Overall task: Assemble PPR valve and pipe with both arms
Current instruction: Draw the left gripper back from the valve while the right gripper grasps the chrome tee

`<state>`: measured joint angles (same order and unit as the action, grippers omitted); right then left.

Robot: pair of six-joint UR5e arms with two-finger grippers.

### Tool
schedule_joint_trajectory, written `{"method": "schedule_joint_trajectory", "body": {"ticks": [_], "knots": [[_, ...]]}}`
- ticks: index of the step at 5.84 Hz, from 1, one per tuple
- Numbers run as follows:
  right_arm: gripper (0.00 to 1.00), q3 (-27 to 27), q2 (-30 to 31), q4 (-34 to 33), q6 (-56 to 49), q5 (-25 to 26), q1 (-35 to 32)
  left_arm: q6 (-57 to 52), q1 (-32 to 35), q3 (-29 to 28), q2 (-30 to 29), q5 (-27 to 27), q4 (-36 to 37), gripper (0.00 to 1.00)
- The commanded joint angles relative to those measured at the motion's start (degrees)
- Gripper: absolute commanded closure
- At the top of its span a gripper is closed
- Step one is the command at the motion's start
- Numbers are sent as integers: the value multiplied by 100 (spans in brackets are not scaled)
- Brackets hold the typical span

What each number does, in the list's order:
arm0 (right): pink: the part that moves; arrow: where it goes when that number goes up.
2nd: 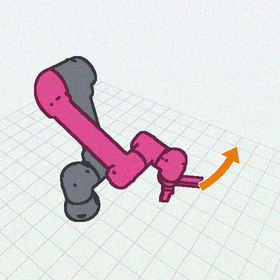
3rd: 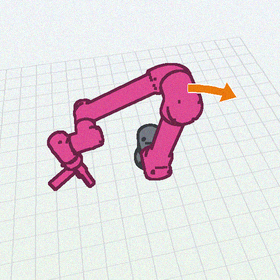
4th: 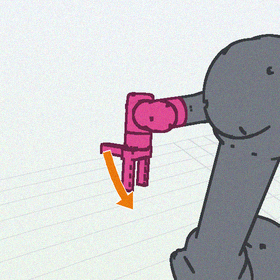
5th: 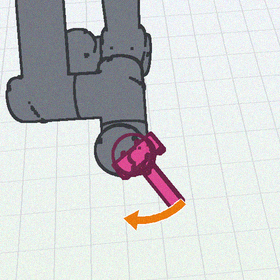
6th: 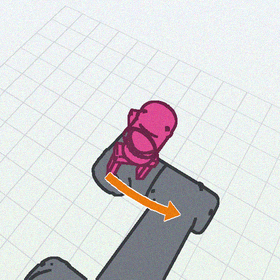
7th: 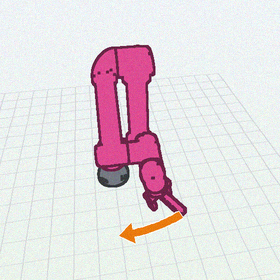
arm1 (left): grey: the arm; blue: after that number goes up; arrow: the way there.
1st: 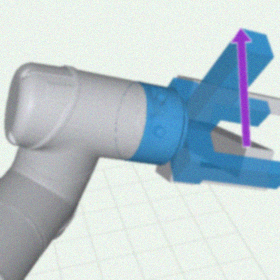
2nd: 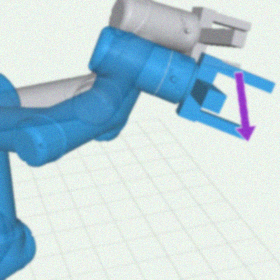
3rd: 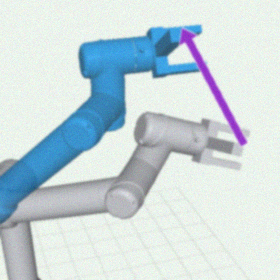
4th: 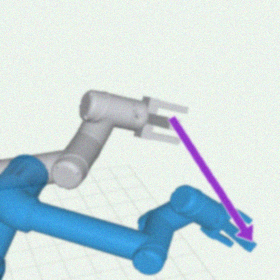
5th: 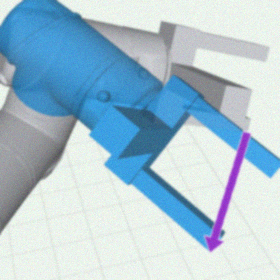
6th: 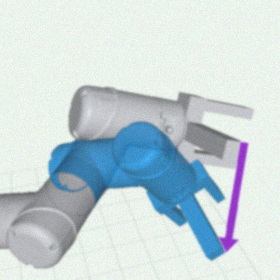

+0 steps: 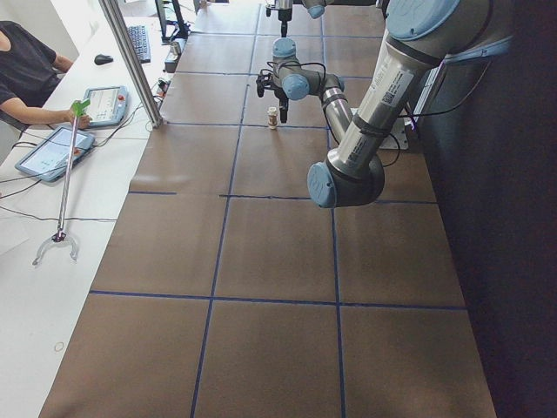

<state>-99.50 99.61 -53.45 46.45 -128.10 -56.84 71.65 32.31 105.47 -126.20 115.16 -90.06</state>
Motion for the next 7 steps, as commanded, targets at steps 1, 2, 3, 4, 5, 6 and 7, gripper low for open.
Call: {"method": "schedule_joint_trajectory", "body": {"ticks": [1, 2, 3, 4, 5, 6, 7], "knots": [[2, 61, -3, 1, 5, 179, 261, -2, 3, 0, 8, 6, -3, 0], [8, 79, -3, 1, 13, 180, 296, -2, -5, 9, 8, 7, -3, 0], [27, 88, -3, -8, 48, 189, 297, -2, -6, 9, 8, 7, -3, 0], [48, 123, -3, 1, 49, 180, 297, -2, -6, 9, 8, -2, -3, 0], [79, 115, -3, 1, 92, 171, 288, -2, 3, 9, 8, -2, -3, 0], [98, 123, -3, 1, 180, 180, 288, -2, -5, 9, 8, 6, -3, 0], [100, 45, -20, 1, 180, 171, 288, -2, -6, 18, 8, -2, -3, 0]]}}
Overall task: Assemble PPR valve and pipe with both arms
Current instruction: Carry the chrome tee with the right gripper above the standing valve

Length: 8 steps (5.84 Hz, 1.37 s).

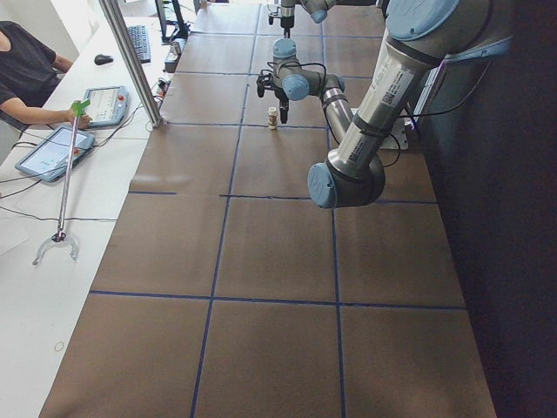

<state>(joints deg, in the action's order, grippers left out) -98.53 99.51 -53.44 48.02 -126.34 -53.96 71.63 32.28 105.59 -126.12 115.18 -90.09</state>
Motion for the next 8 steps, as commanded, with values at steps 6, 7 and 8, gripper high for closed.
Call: {"method": "schedule_joint_trajectory", "body": {"ticks": [6, 7, 8], "knots": [[100, -518, -1871, -79, 3296, 13, 543, -26, 68, 541, 456, 4, -9, 0], [100, -510, -2370, -122, 4041, 291, 892, -26, 68, 654, 596, 4, -9, 0], [100, -509, -3071, -836, 4448, 555, 1113, -18, 68, 682, 606, -4, 0, 0]]}}
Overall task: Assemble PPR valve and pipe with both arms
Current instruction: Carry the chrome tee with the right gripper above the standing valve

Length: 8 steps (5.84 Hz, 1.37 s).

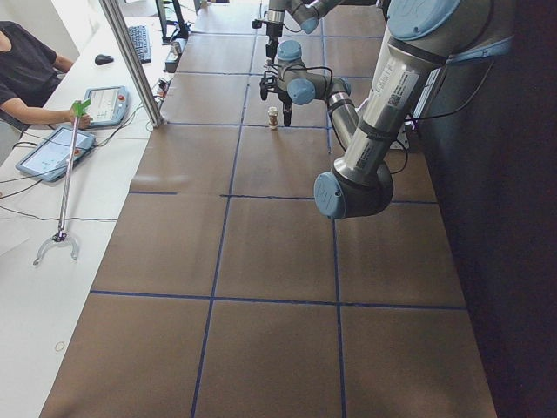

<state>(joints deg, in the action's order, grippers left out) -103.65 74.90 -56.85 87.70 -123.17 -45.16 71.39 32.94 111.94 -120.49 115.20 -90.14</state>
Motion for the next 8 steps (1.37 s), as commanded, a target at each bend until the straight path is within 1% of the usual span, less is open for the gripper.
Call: {"method": "schedule_joint_trajectory", "body": {"ticks": [1, 2, 3, 4, 5, 8], "knots": [[100, 20, -1305, -1285, 789, 623, 575, 6, 2, 39, 87, -6, -3, 0], [100, 55, -1660, -1528, 1071, 949, 822, -11, 2, 39, 114, -24, -3, 0], [100, 99, -1802, -1556, 1213, 1022, 972, 6, 2, 39, 114, -24, -3, 0], [100, 386, -2248, -2070, 1267, 1110, 1078, 6, -7, 39, 114, -33, -3, 0], [100, 555, -2557, -2484, 1259, 1111, 1106, -3, -25, -13, 114, -33, -3, 0], [100, 635, -2656, -2620, 1267, 1120, 1308, -3, -34, -40, 114, -33, -3, 0]]}}
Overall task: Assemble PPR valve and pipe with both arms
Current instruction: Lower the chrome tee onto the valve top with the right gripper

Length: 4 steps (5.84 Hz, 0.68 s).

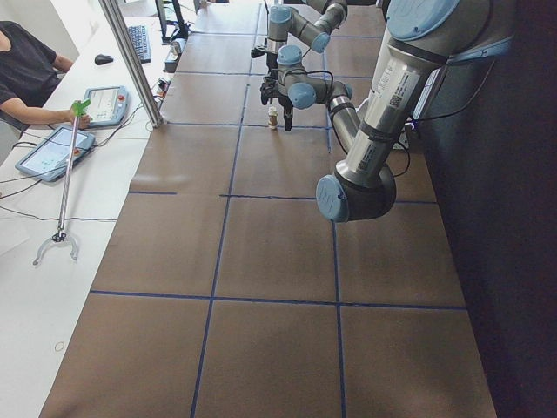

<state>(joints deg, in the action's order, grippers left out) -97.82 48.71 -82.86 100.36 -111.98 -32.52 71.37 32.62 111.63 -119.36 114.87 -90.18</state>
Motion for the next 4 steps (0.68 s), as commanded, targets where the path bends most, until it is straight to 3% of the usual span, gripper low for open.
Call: {"method": "schedule_joint_trajectory", "body": {"ticks": [1, 4], "knots": [[100, 88, -81, -28, 10, 1, 61, -9, -1, -9, 0, 0, -9, 0], [100, 185, -151, -20, 1, 89, 105, 0, -1, -9, 0, 9, -9, 0]]}}
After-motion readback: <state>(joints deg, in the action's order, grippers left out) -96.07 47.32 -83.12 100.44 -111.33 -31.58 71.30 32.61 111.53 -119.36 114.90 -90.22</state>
